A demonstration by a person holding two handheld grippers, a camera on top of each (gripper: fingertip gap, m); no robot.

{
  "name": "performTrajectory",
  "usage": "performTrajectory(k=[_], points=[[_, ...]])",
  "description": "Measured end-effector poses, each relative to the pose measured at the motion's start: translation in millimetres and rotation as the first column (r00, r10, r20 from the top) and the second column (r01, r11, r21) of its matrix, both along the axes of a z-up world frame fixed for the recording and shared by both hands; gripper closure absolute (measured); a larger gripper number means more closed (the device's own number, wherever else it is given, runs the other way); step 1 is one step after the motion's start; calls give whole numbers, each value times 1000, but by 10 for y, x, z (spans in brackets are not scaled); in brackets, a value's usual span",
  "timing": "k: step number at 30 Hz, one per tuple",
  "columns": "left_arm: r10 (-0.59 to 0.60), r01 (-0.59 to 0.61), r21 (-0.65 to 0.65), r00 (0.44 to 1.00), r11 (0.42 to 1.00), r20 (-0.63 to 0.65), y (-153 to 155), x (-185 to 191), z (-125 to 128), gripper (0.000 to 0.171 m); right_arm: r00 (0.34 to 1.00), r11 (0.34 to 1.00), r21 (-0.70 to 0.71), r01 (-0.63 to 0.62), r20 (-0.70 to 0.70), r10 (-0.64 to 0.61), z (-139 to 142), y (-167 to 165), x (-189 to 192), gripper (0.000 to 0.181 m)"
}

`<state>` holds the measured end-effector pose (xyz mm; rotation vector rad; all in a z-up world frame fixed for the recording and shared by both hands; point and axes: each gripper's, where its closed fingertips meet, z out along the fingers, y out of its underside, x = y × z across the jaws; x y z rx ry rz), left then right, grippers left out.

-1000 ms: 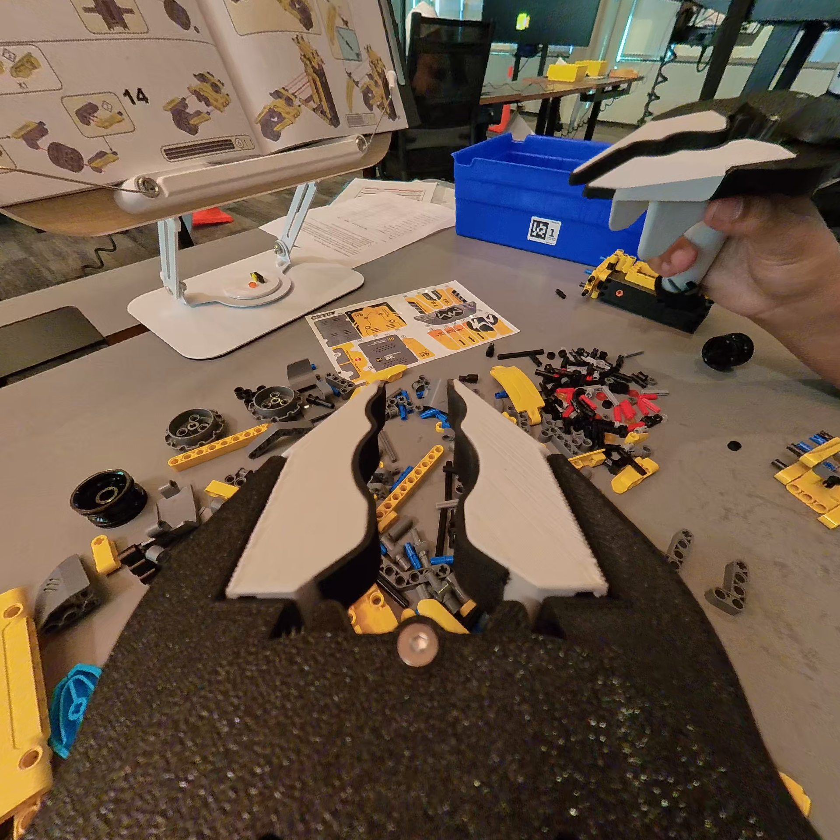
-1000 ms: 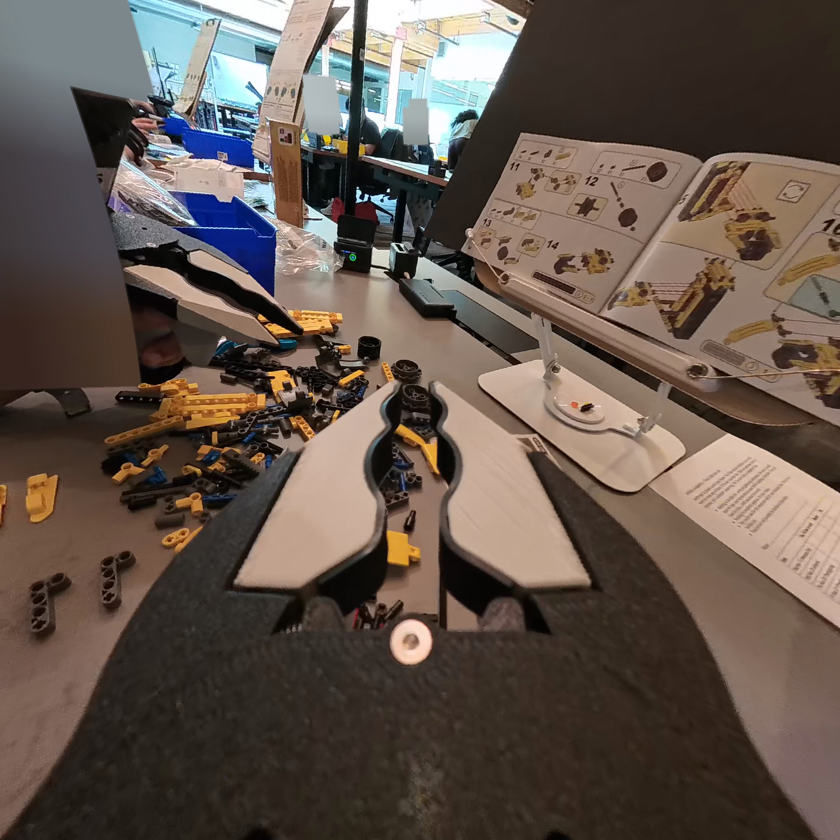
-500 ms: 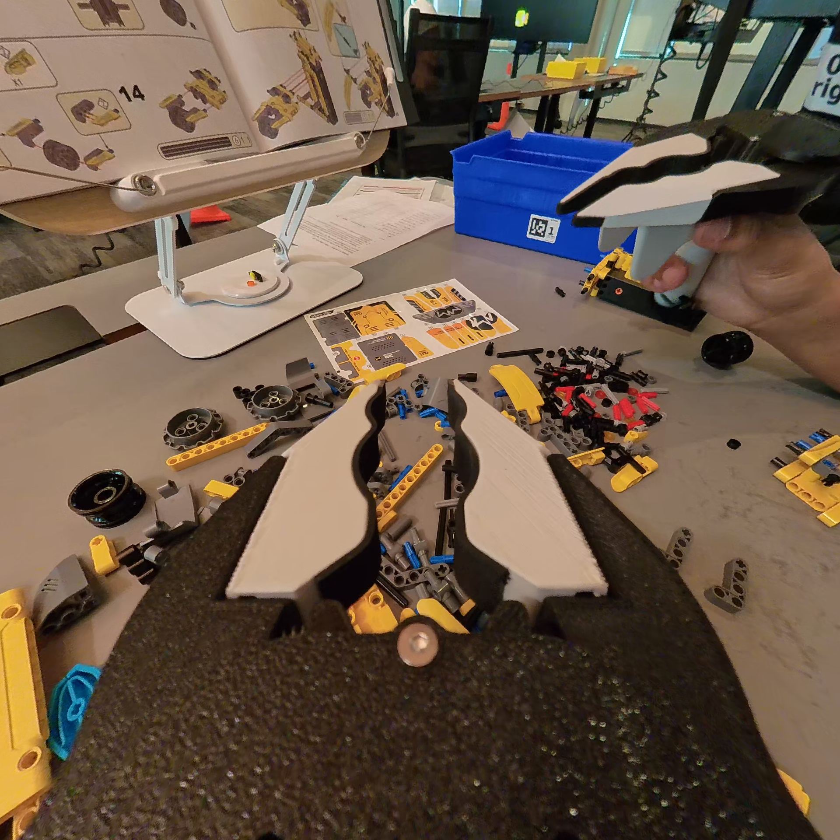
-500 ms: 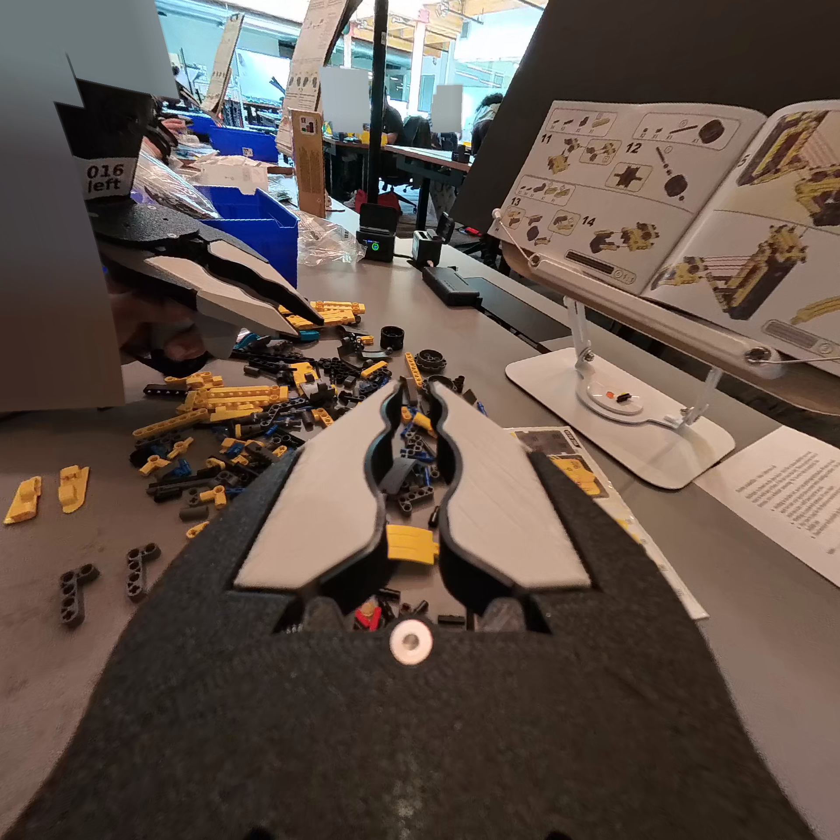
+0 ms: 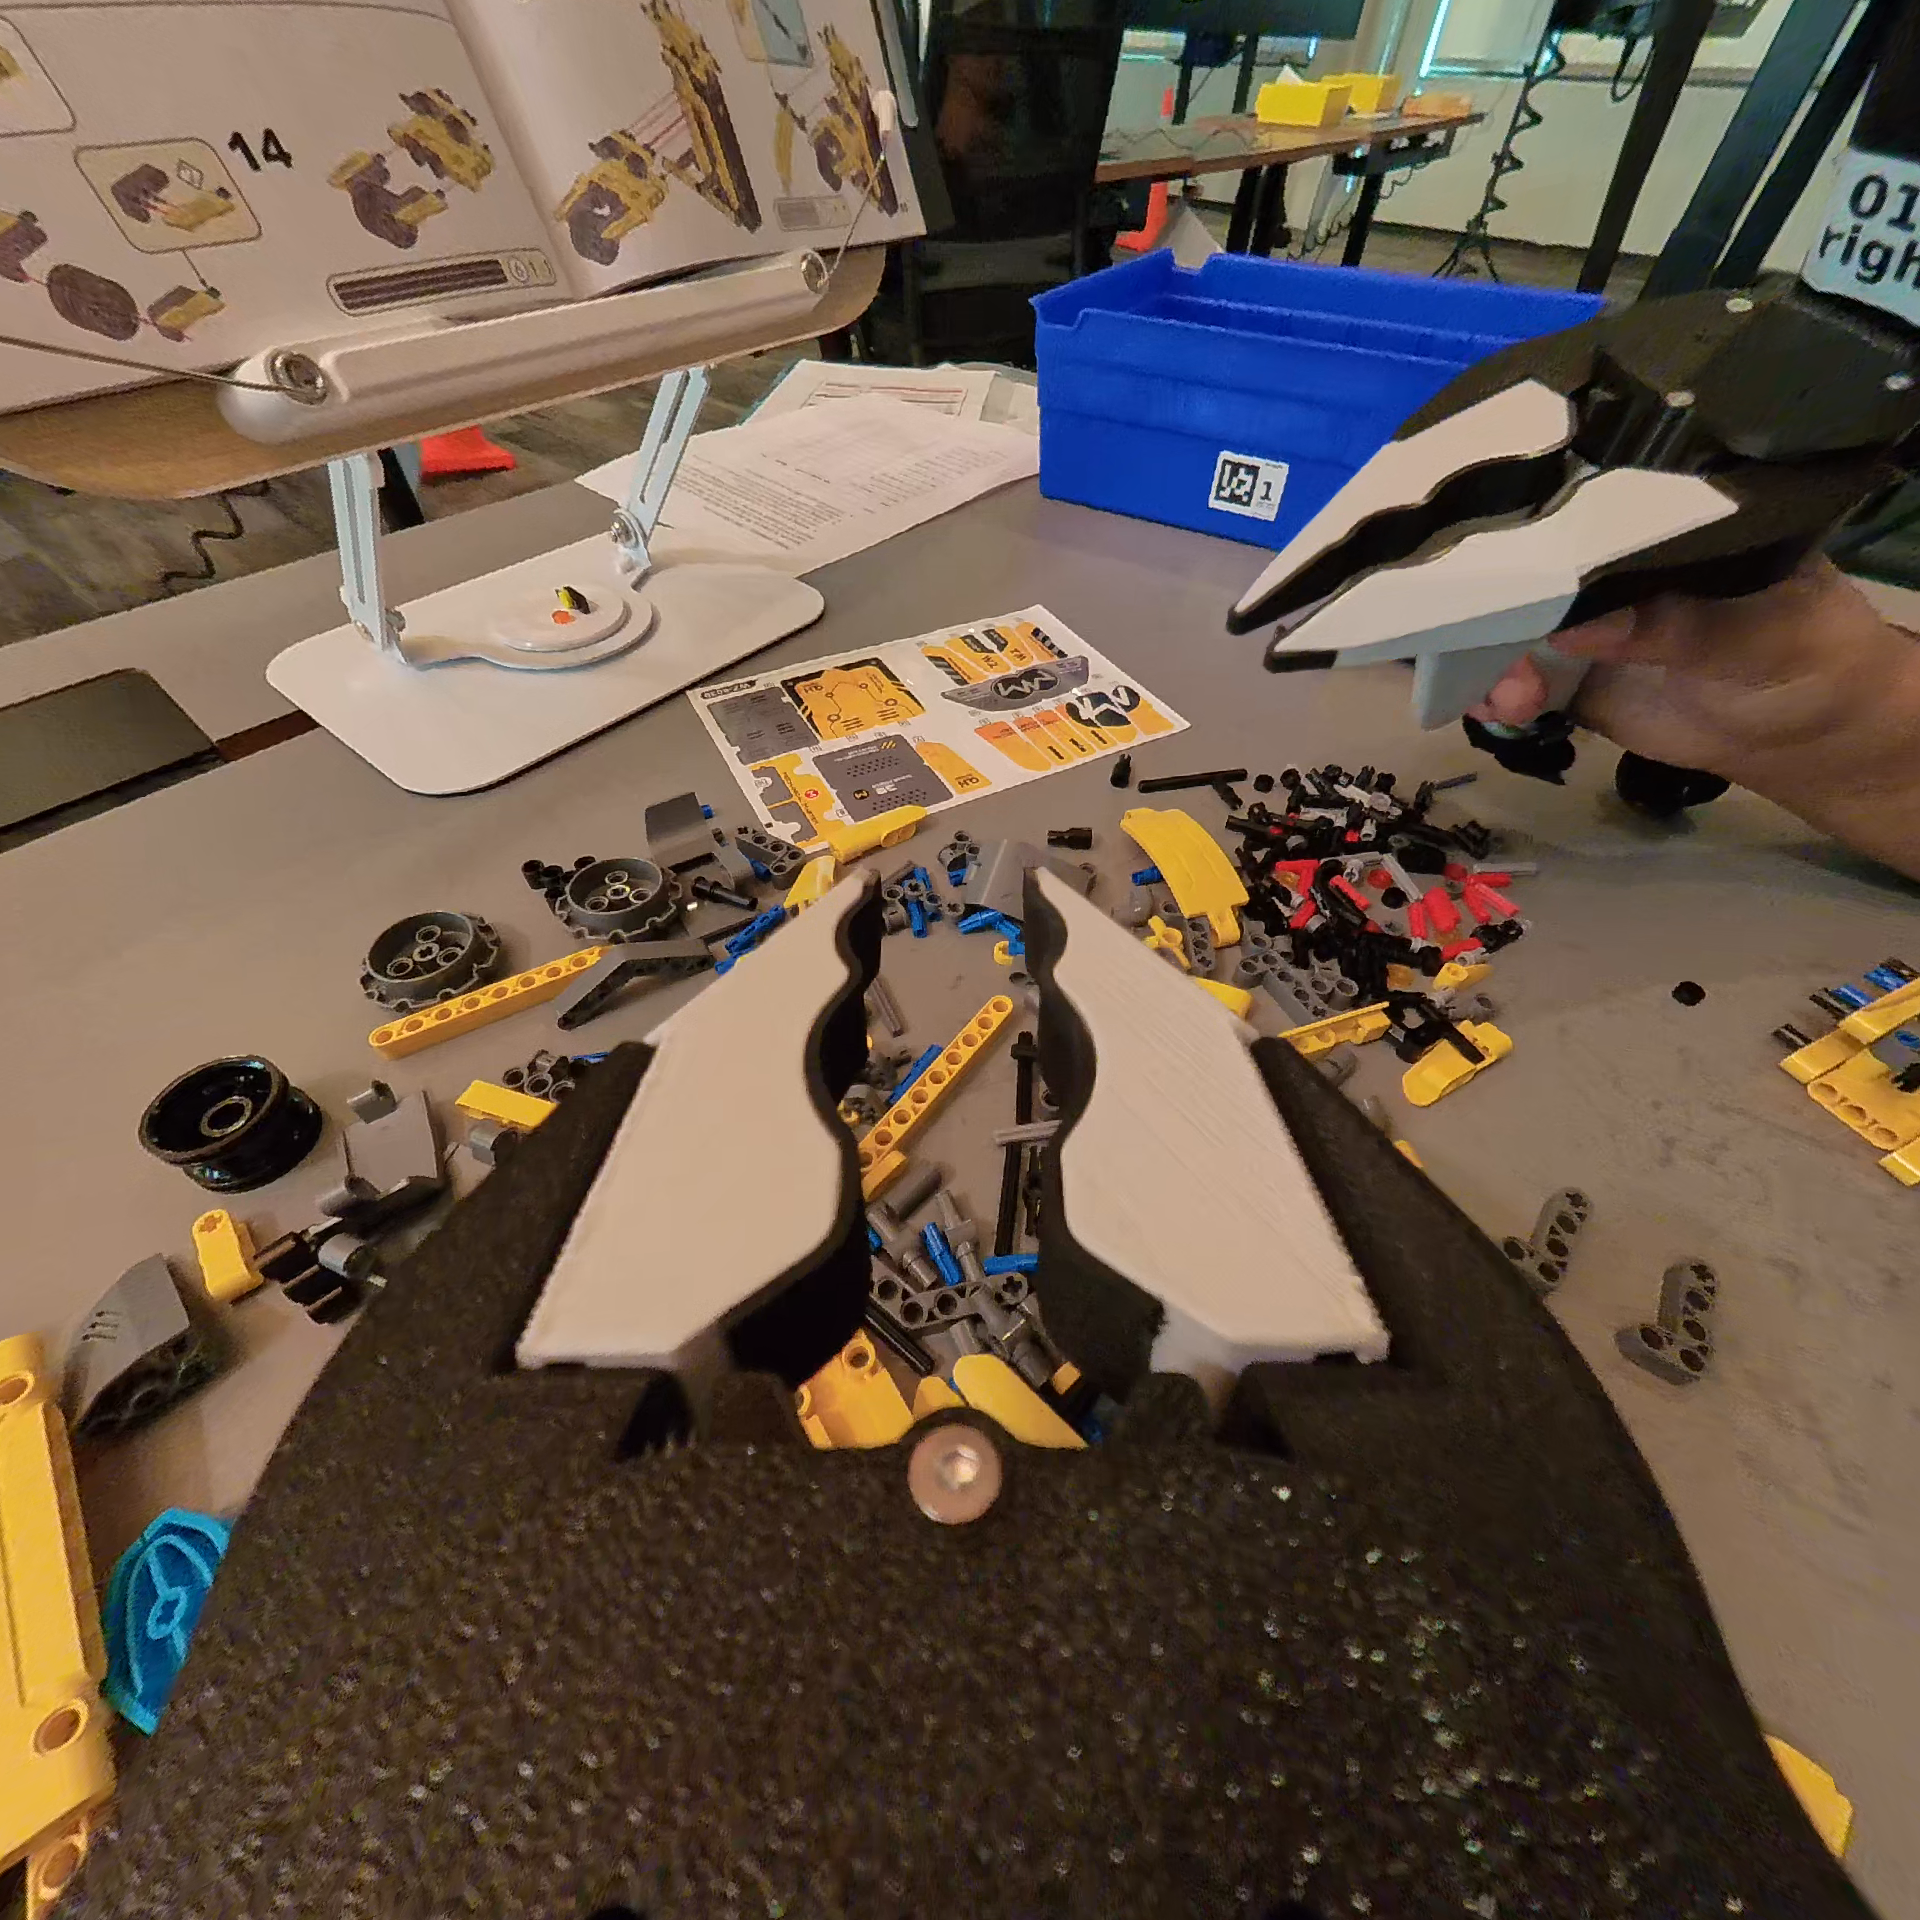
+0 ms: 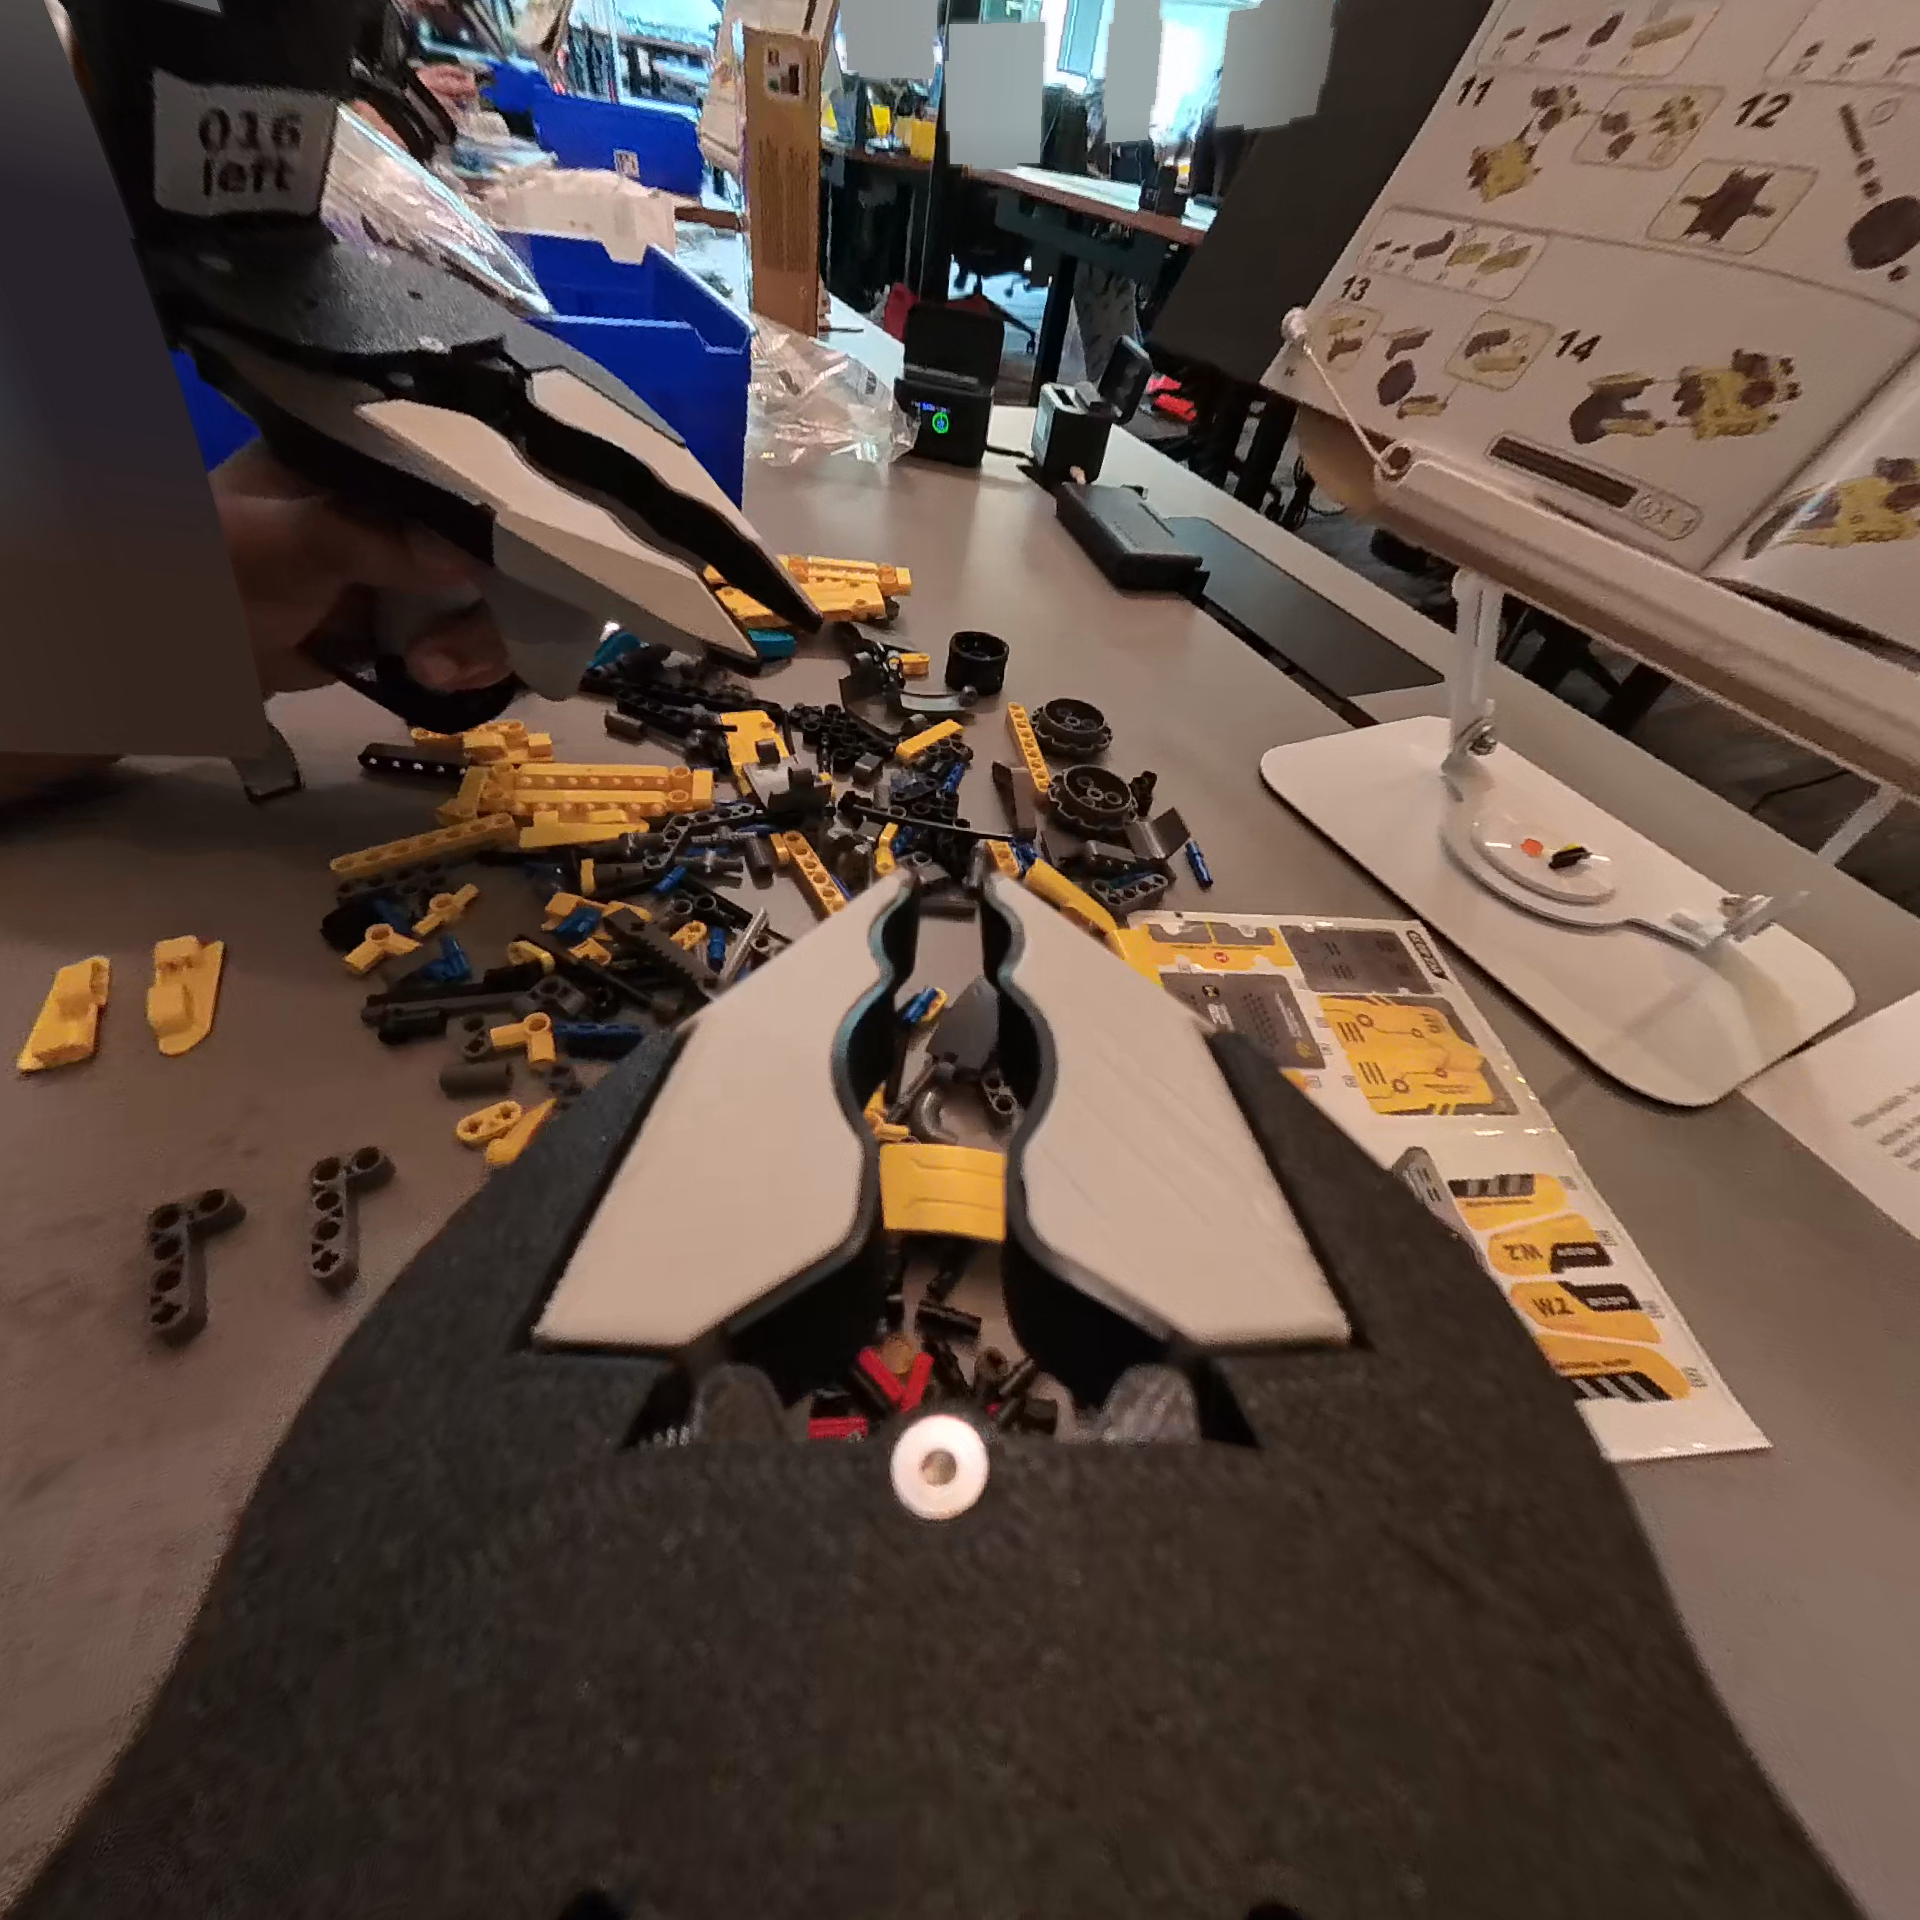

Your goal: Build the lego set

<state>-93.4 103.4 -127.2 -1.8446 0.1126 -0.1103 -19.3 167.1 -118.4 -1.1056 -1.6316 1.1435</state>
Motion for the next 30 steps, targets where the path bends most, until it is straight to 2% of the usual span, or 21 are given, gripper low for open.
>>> performTrajectory(k=[7,11,16,24,30], points=[[-8,8,-7,1000,1000,23,0,5,-13,145,999,998,-60,-24,20,25,-49,-19,-10,170],[-42,41,7,994,999,103,-9,41,15,145,999,998,-51,-26,29,27,-54,-25,-6,170],[-27,26,9,988,1000,152,-21,-18,19,145,999,999,-30,-30,23,30,-34,-37,5,170],[-14,19,-35,992,999,127,-10,-25,-60,145,999,998,-62,-19,34,21,-95,54,-8,170],[-13,18,-37,991,999,134,-16,-36,-63,145,999,988,-152,-16,44,23,-136,133,-20,170]])
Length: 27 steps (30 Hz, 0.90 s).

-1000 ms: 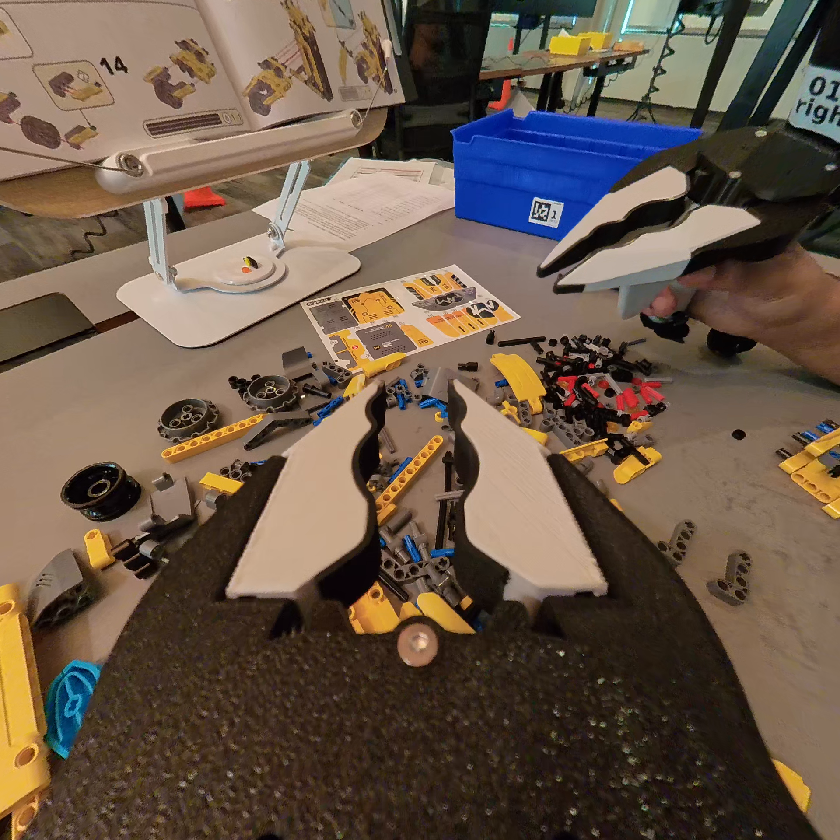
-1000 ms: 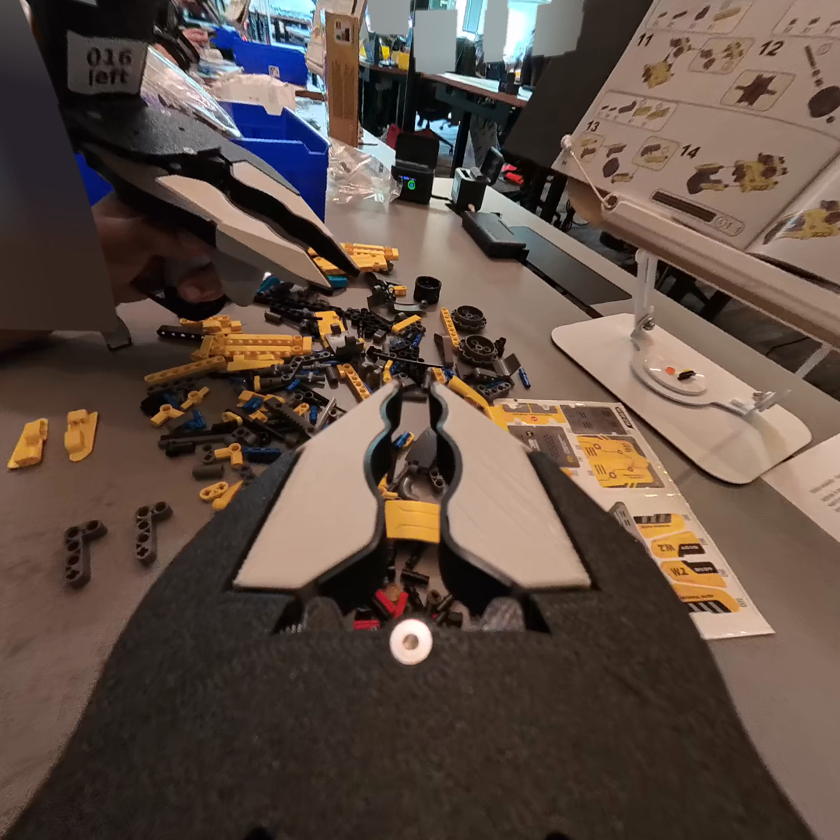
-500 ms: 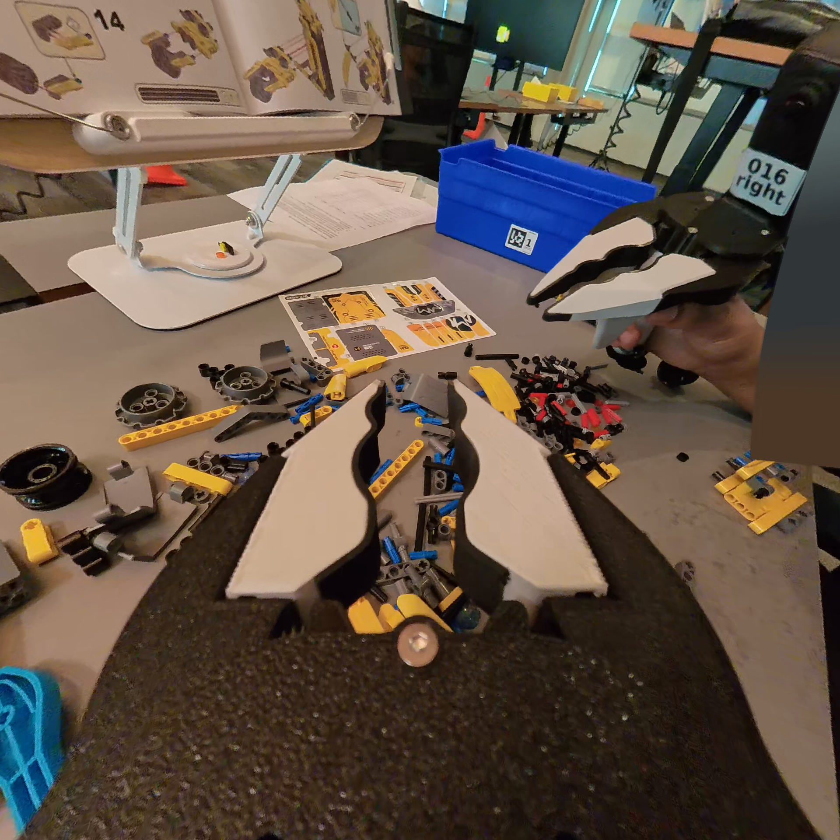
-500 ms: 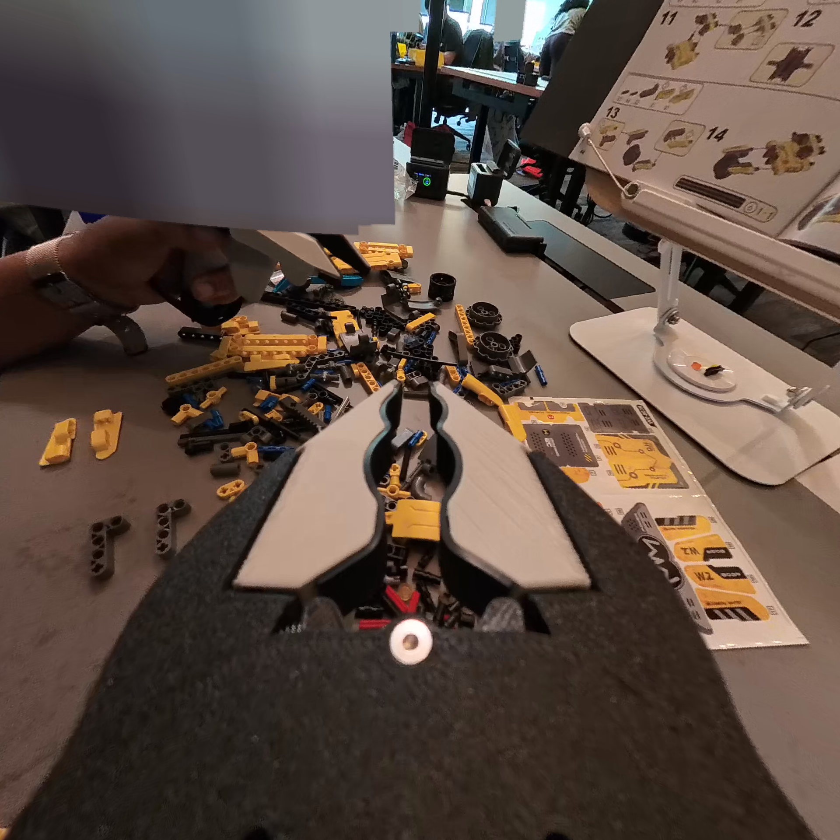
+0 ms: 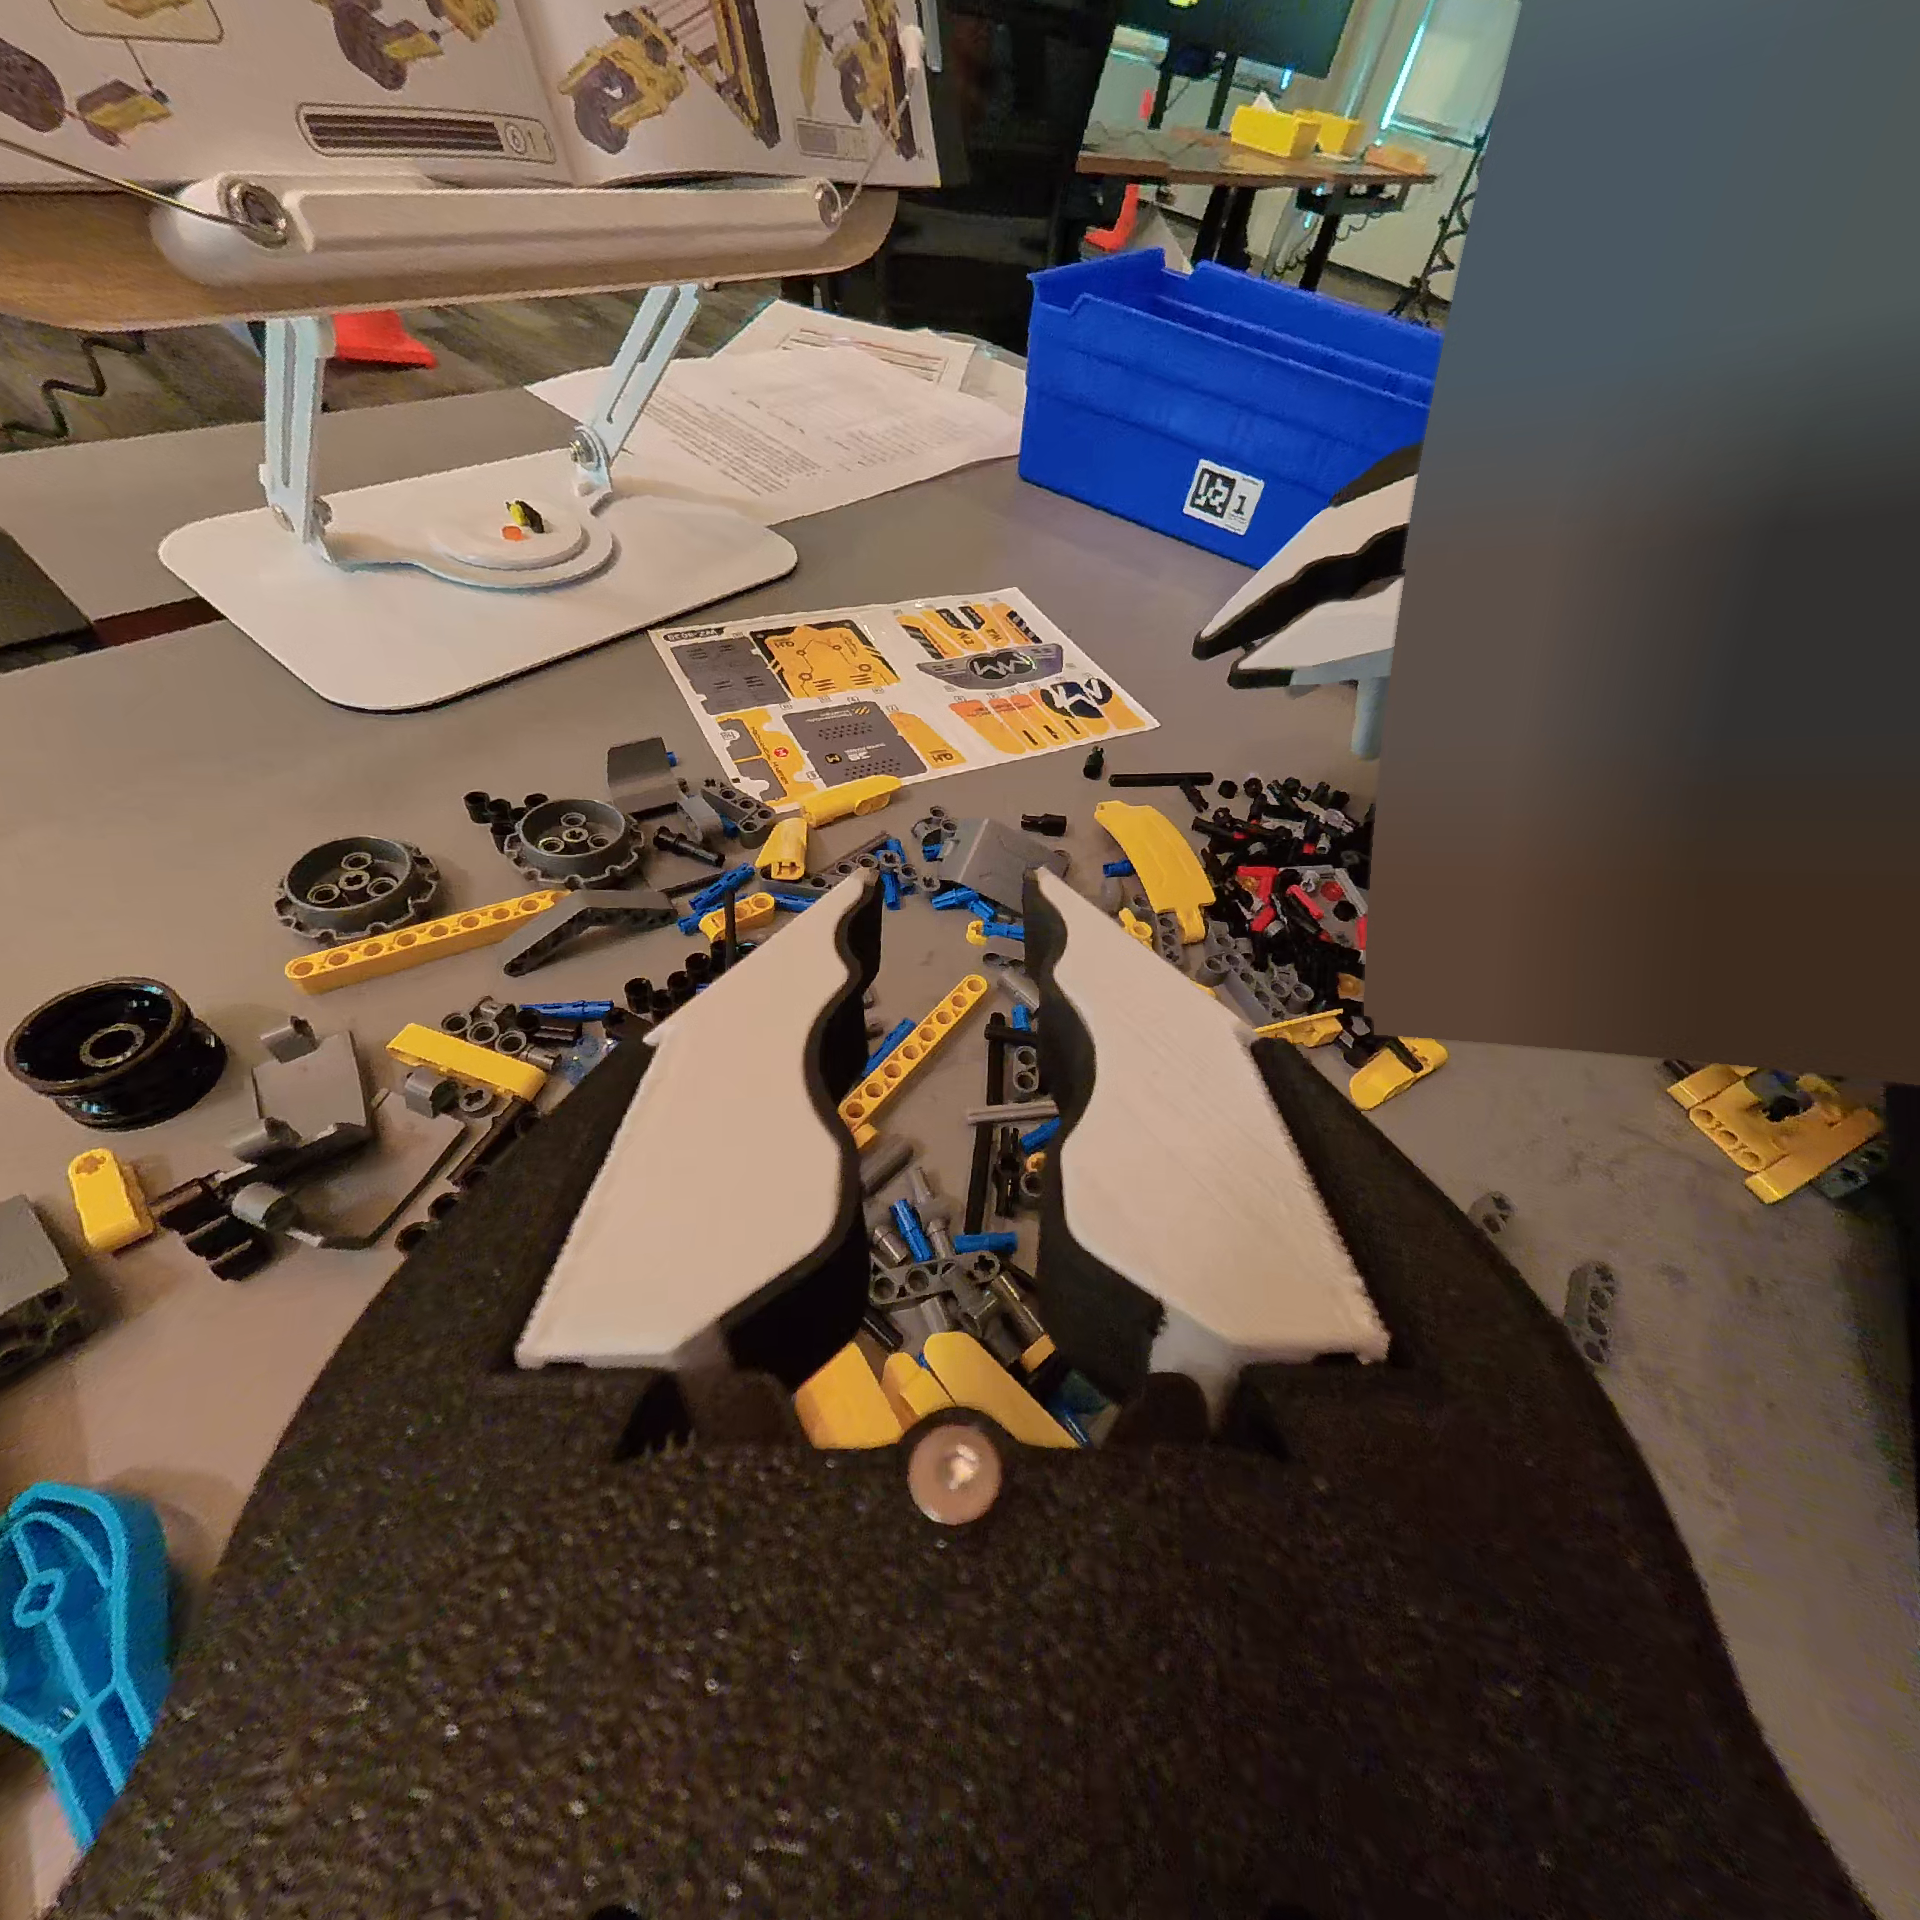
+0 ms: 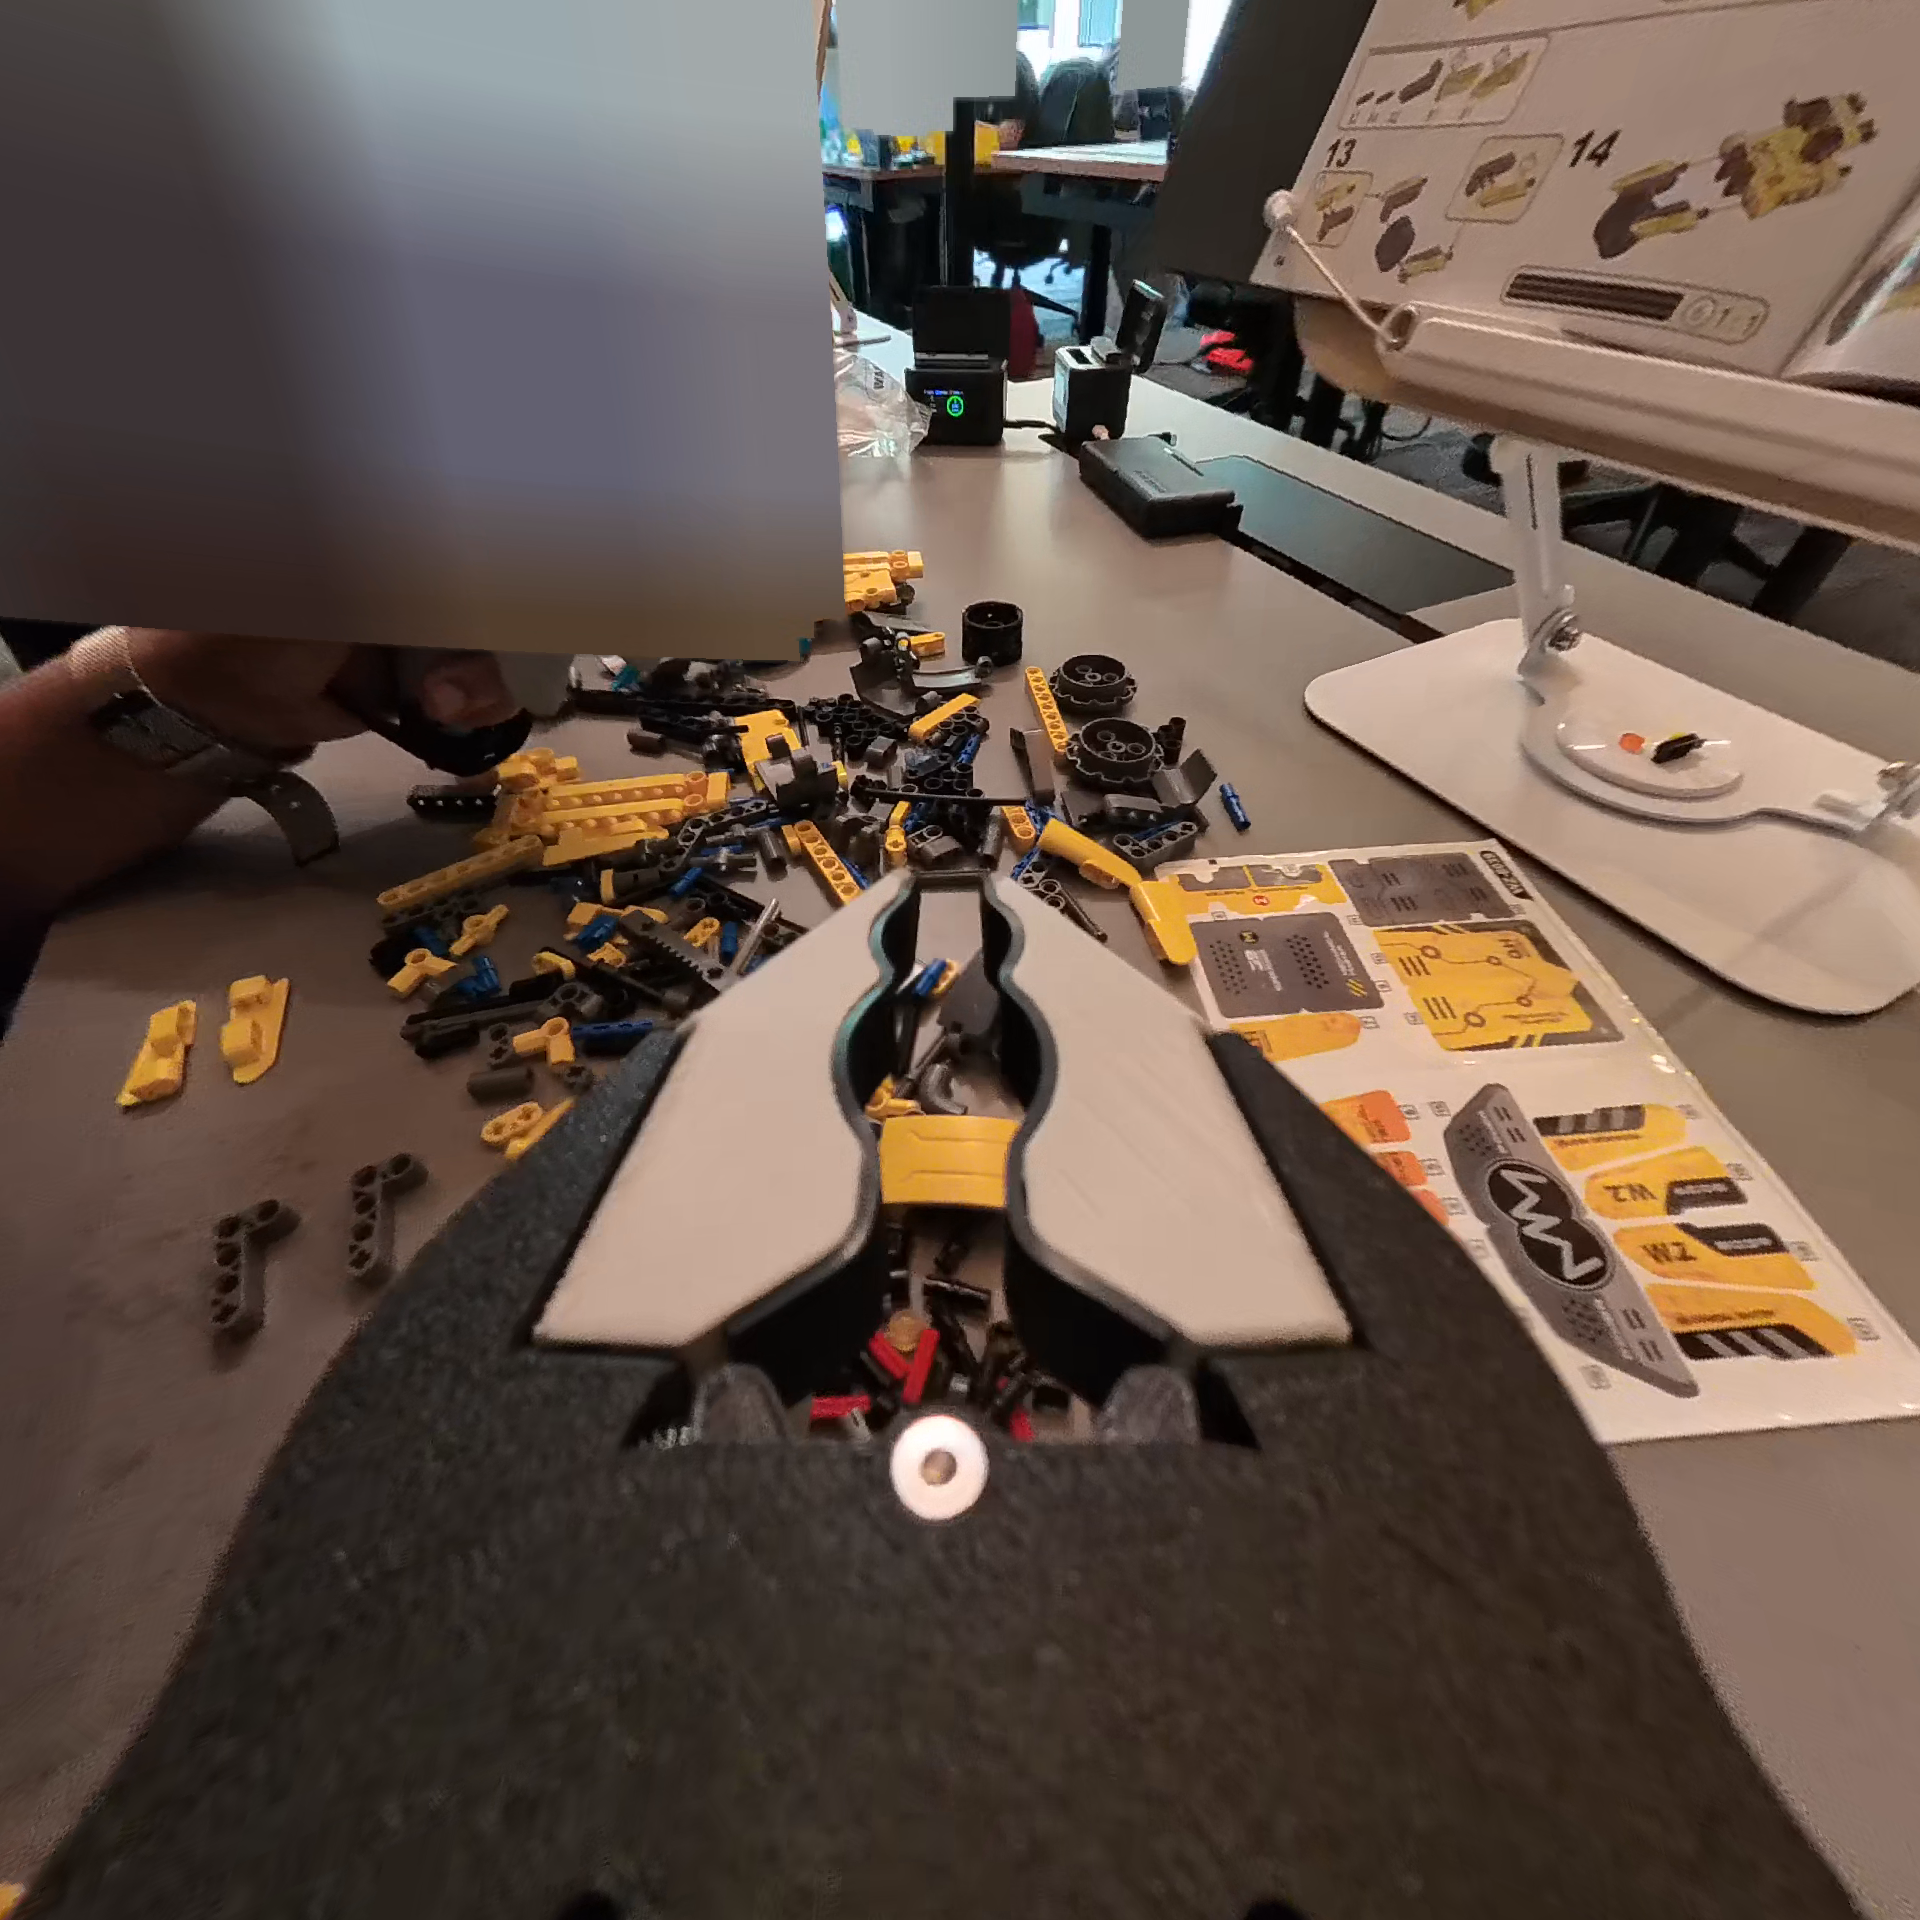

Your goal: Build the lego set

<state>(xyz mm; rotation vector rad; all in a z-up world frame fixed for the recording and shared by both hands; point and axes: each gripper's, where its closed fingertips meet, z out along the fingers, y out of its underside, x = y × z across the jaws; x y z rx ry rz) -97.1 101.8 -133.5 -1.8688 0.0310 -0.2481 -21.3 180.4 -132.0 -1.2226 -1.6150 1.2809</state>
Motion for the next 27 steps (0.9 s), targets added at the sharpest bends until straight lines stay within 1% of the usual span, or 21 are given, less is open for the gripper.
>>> performTrajectory(k=[6,9,12,15,18,19,20,22,23,25,27], points=[[6,-6,0,1000,1000,4,0,-15,-1,145,1000,993,-117,-5,-27,2,91,62,22,170],[8,-8,-4,1000,1000,-5,2,-12,-8,145,999,991,-136,0,-39,-5,144,84,35,170],[3,-3,9,1000,1000,-5,-1,9,14,145,998,994,-108,21,-64,-28,240,100,58,170],[-1,1,28,1000,1000,4,-2,22,49,145,992,997,-52,54,-111,-59,404,123,116,171],[-3,2,42,1000,999,15,-4,18,74,145,980,993,7,115,-164,-112,557,205,203,171],[-2,1,47,1000,999,17,-5,13,81,145,976,989,17,146,-164,-141,566,248,240,175],[0,0,51,1000,999,18,-9,7,86,145,977,986,18,165,-141,-161,542,269,287,181],[4,-5,63,1000,998,18,-20,-4,105,145,984,984,28,174,-54,-172,427,245,417,181],[7,-8,68,1000,998,17,-24,-9,113,145,980,979,52,198,1,-199,325,260,495,181],[7,-8,73,1000,997,23,-27,-10,122,145,952,959,110,259,138,-273,40,311,690,180],[-4,1,79,999,997,35,-26,12,132,145,906,941,156,301,262,-333,-244,316,898,174]])
